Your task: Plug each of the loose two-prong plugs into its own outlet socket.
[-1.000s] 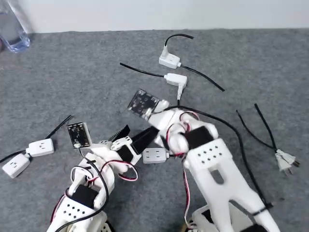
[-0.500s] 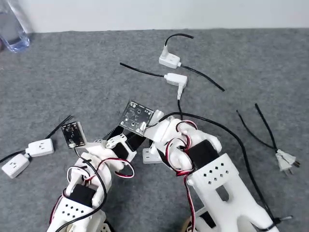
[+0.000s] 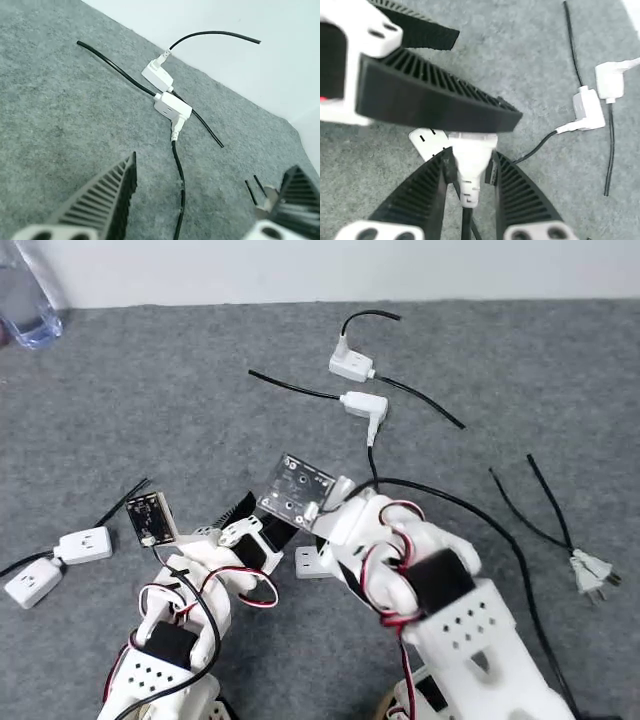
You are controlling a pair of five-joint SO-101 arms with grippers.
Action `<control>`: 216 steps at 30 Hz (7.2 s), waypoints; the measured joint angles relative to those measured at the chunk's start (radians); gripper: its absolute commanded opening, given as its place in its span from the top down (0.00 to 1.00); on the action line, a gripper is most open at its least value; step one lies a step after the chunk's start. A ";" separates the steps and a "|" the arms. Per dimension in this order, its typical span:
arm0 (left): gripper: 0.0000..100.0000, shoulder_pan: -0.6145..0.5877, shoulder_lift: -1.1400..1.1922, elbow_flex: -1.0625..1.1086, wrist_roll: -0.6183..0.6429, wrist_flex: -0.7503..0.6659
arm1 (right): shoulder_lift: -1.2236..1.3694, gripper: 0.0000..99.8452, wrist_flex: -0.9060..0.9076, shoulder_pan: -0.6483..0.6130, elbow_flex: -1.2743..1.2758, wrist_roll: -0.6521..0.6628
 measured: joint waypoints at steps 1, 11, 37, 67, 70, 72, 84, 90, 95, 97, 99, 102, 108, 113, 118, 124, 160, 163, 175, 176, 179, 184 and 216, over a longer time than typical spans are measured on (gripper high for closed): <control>0.58 0.003 0.000 0.000 0.000 0.000 | -0.015 0.99 0.002 0.000 0.000 0.000; 0.58 0.034 -0.003 -0.002 0.002 -0.006 | -0.081 0.99 0.015 -0.009 0.002 -0.041; 0.58 0.032 -0.003 -0.014 0.003 -0.008 | -0.095 0.99 0.017 -0.015 -0.038 -0.110; 0.58 -0.041 0.006 0.018 -0.012 -0.032 | -0.049 0.99 -0.011 -0.005 -0.043 -0.089; 0.58 -0.106 0.006 0.018 -0.012 -0.063 | 0.006 0.99 -0.021 0.000 -0.043 -0.063; 0.58 -0.147 0.006 0.018 -0.012 -0.071 | 0.032 0.99 -0.023 0.000 -0.043 -0.043; 0.58 -0.516 0.006 0.057 -0.101 -0.072 | 0.359 0.99 0.218 0.000 -0.364 0.074; 0.58 -0.689 0.006 0.055 -0.295 0.140 | 0.563 0.99 0.285 0.000 -0.460 0.218; 0.58 -0.798 0.006 0.057 -0.385 0.267 | 0.704 0.99 0.250 0.000 -0.466 0.287; 0.58 -0.838 0.006 0.057 -0.394 0.269 | 0.747 0.99 0.242 0.000 -0.466 0.330; 0.58 -0.887 0.006 0.057 -0.399 0.269 | 0.786 0.99 0.242 0.000 -0.466 0.362; 0.58 -0.936 0.006 0.057 -0.399 0.270 | 0.818 0.99 0.227 0.000 -0.466 0.402; 0.58 -0.994 0.006 0.057 -0.485 0.270 | 0.842 0.99 0.186 -0.018 -0.465 0.451; 0.58 -1.008 0.006 0.057 -0.539 0.270 | 0.847 0.99 0.132 -0.051 -0.420 0.457; 0.58 -1.005 0.006 0.057 -0.540 0.270 | 0.847 0.99 0.127 -0.068 -0.419 0.457; 0.58 -1.005 0.006 0.057 -0.540 0.270 | 0.847 0.99 0.149 -0.066 -0.419 0.463; 0.58 -1.005 0.006 0.057 -0.540 0.270 | 0.853 0.99 0.189 -0.066 -0.440 0.549; 0.58 -1.005 0.006 0.057 -0.540 0.270 | 0.861 0.99 0.230 -0.066 -0.477 0.569; 0.58 -1.005 0.006 0.057 -0.540 0.270 | 0.999 0.99 0.295 -0.061 -0.586 0.597; 0.58 -1.005 0.006 0.057 -0.540 0.270 | 1.000 0.99 0.295 -0.063 -0.594 0.597; 0.58 -1.005 0.006 0.057 -0.540 0.270 | 1.000 0.99 0.295 -0.063 -0.601 0.615; 0.58 -1.005 0.006 0.057 -0.540 0.270 | 1.002 0.99 0.339 -0.063 -0.635 0.634; 0.58 -0.617 0.006 0.057 -0.127 0.161 | 0.875 0.99 0.302 0.005 -0.704 0.371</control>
